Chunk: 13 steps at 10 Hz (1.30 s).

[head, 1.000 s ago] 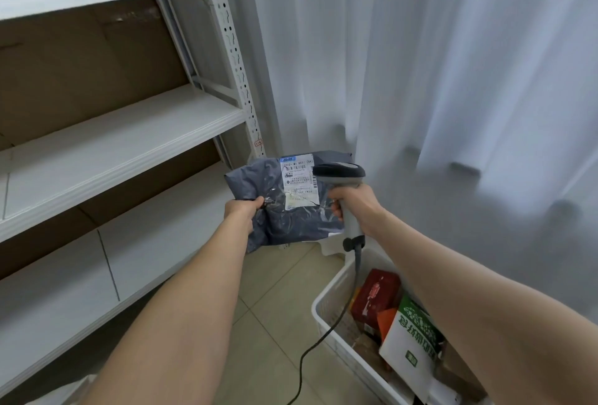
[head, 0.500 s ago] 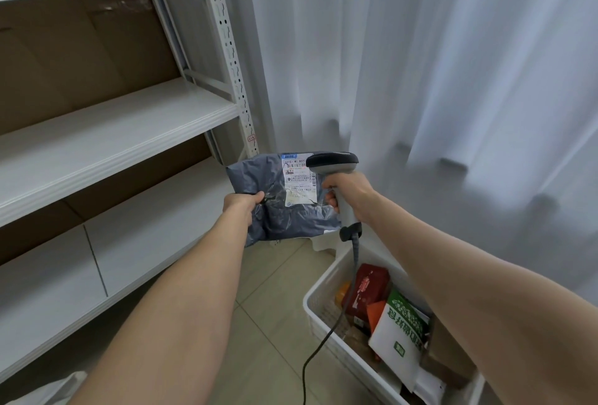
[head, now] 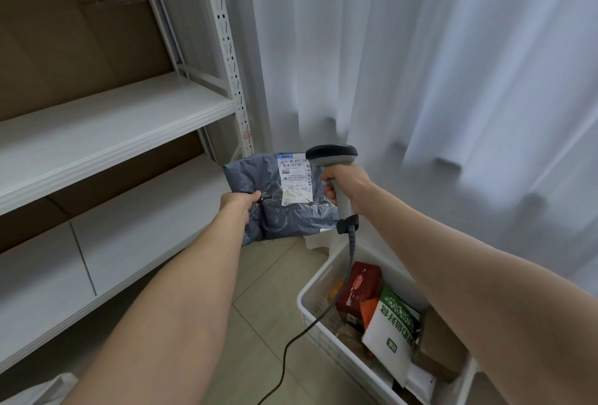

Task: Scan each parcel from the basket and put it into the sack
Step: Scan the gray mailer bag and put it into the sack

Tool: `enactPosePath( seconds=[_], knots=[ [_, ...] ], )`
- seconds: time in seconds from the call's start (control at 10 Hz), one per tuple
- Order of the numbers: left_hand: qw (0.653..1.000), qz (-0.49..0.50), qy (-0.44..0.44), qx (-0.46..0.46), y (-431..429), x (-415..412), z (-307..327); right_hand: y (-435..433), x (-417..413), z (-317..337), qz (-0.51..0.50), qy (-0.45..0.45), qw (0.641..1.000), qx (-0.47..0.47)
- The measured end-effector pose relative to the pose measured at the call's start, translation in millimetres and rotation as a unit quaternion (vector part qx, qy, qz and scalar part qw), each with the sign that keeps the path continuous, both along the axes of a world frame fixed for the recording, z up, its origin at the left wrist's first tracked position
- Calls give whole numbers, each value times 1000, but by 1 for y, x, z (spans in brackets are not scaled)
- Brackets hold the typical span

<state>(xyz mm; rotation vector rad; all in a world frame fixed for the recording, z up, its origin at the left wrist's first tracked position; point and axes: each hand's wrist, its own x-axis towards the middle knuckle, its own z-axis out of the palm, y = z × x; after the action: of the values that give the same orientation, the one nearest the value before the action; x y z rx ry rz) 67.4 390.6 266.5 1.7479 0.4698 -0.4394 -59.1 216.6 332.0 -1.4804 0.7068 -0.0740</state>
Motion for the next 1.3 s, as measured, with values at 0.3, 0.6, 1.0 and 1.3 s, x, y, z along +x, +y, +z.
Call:
enactPosePath(
  seconds=[0.3,0.6,1.0,1.3],
  knots=[
    [994,22,-77,70,33,9,-3,19,10,-38,-101,-16,992,69],
    [993,92,-74,9,60,-7,1,65,8,-83,-207,36,971,110],
    [979,171,-31,-102,158,-107,10,164,-59,-107,-141,-12,976,166],
    [959,208,-14,-194,284,-183,-1,276,-120,-105,-95,-42,941,323]
  ],
)
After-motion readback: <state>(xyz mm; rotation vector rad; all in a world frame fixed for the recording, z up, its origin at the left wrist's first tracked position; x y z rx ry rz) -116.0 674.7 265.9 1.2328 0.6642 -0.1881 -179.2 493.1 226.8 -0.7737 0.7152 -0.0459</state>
